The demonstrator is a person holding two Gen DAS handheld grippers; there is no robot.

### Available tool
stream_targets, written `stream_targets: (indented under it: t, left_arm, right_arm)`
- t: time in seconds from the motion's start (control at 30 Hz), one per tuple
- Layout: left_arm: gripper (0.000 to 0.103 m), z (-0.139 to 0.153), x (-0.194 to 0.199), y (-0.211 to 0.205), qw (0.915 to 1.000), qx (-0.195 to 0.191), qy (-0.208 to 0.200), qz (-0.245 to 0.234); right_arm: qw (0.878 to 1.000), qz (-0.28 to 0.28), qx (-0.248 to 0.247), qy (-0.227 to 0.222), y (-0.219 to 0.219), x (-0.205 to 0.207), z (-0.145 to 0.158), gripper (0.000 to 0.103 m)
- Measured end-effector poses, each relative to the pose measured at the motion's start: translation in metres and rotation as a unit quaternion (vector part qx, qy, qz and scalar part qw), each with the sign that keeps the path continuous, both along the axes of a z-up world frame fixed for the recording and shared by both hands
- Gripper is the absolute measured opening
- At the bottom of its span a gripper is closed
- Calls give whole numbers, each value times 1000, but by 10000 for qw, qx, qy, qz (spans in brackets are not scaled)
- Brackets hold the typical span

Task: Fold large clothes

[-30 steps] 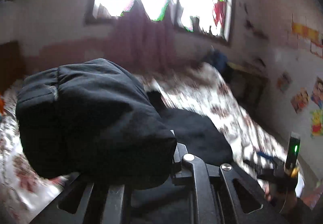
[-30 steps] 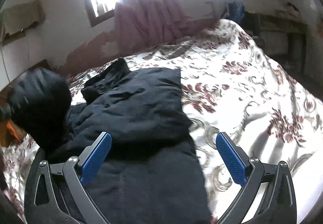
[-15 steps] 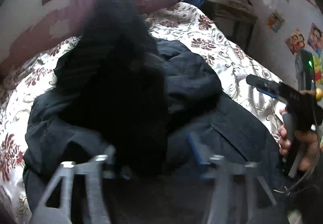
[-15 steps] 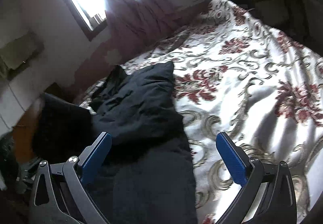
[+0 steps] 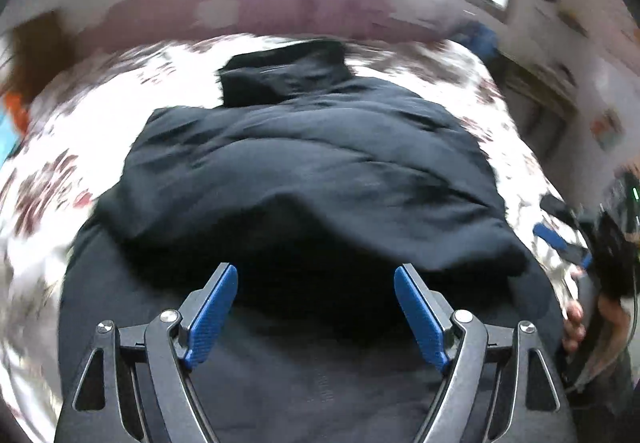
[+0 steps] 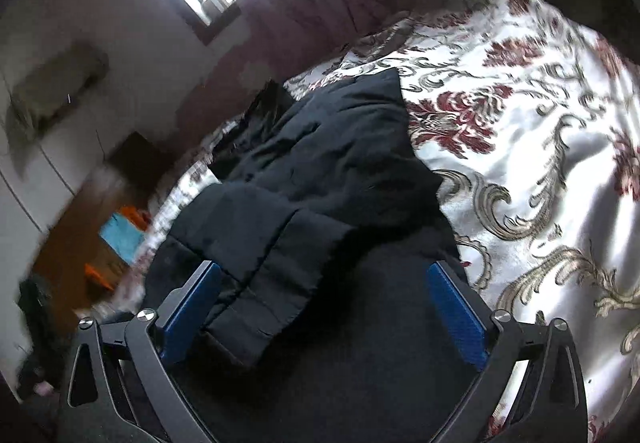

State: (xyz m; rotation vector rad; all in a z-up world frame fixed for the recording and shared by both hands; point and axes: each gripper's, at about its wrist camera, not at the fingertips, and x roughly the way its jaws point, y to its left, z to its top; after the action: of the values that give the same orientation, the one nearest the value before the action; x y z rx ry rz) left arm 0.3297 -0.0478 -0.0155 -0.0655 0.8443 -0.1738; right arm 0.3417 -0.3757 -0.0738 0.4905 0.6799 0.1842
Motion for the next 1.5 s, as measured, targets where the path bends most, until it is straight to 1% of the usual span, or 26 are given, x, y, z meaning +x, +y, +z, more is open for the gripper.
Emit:
stream_targets:
  t: [0.03,0.07,0.13,0.2,0.23,0.27,0.33,0.43,0.53,0.6,0.63,0.73,0.77,0.83,0.9,0.93,0.97,1.0,1.03,1.1,1.13,1.2,1.3,1.37,1.43,1.5]
  left_arm:
    - [79,-3,2,7,9998,16,20,188]
    - [79,-6,4,20,9989,45,69,469]
    - [79,-13,5,40,9960,45,154,884]
    - [79,-21,4,62,9934,-141,197,1121]
    - [79,-25,5,67,9925,-204,212,1184]
    - [79,-28,6,73,9918,-248,216,1232]
    - [79,-31,6,82,9907,-308,205,1310]
    - [79,-30,12,90,9898,-398,108,1362]
    - [79,-24,19,90,9904,-444,-63,1305]
    - [79,-21,28,86,9912,-490,-165,1219]
    - [79,-21,33,83,9916,-517,-178,1173]
    - [79,-24,49,71,9913,-700,-264,1082]
    - [79,-27,54,66,9909,-784,-255,1064]
    - [79,-33,65,57,9898,-961,-181,1041]
    - [79,-36,70,49,9898,-1040,-205,956]
    - [80,-37,72,43,9908,-989,-242,895]
    - [82,-39,75,37,9924,-863,-257,842]
    - [85,-42,78,31,9938,-723,-238,805]
    - [90,-46,80,27,9948,-637,-190,777]
    - [95,-55,84,24,9955,-539,-56,777]
    - [98,-60,86,24,9953,-548,-10,797]
    - [102,-67,88,26,9945,-625,49,843]
    - [103,-77,85,34,9919,-988,-27,798]
    - [103,-82,86,37,9902,-1144,-10,800]
    - [103,-86,86,36,9900,-1161,-12,795]
    - [103,-88,87,34,9905,-1112,1,807]
  right_arm:
    - [9998,98,-172,75,11,3,-1,68]
    - [9996,196,-180,96,16,4,0,54]
    - [9993,334,-134,91,28,5,-2,41]
    - [9990,302,-340,32,35,4,-1,30]
    - [9985,226,-495,-45,37,3,0,10]
    - [9983,164,-552,-72,36,3,0,3]
    - [9982,98,-547,-218,32,4,4,3]
    - [9911,-356,-1052,-735,24,-2,26,3]
    - [9812,-734,-1492,-979,17,-3,43,1]
    - [9755,-883,-1830,-847,16,3,39,1]
    - [9752,-902,-1882,-733,14,6,35,2]
    - [9799,-1048,-1615,-520,2,10,20,2]
    - [9804,-1095,-1537,-570,-1,7,22,2]
    - [9770,-970,-1574,-1064,4,-5,37,5]
    - [9717,-714,-1745,-1426,18,-11,48,25]
    - [9690,-527,-1861,-1536,28,-12,50,52]
    - [9675,-363,-1958,-1561,38,-11,48,67]
    - [9665,-214,-2027,-1560,45,-10,46,67]
    - [9653,-60,-2160,-1466,52,-6,41,67]
    - [9662,68,-2355,-1050,60,9,30,67]
    - [9685,120,-2377,-734,61,19,22,67]
    - [9759,150,-2131,-455,53,29,11,67]
    - [9827,131,-1820,-320,43,32,6,73]
    - [9830,93,-1817,-253,43,35,4,79]
    - [9829,26,-1829,-228,44,33,3,84]
    - [9843,3,-1741,-288,41,30,4,85]
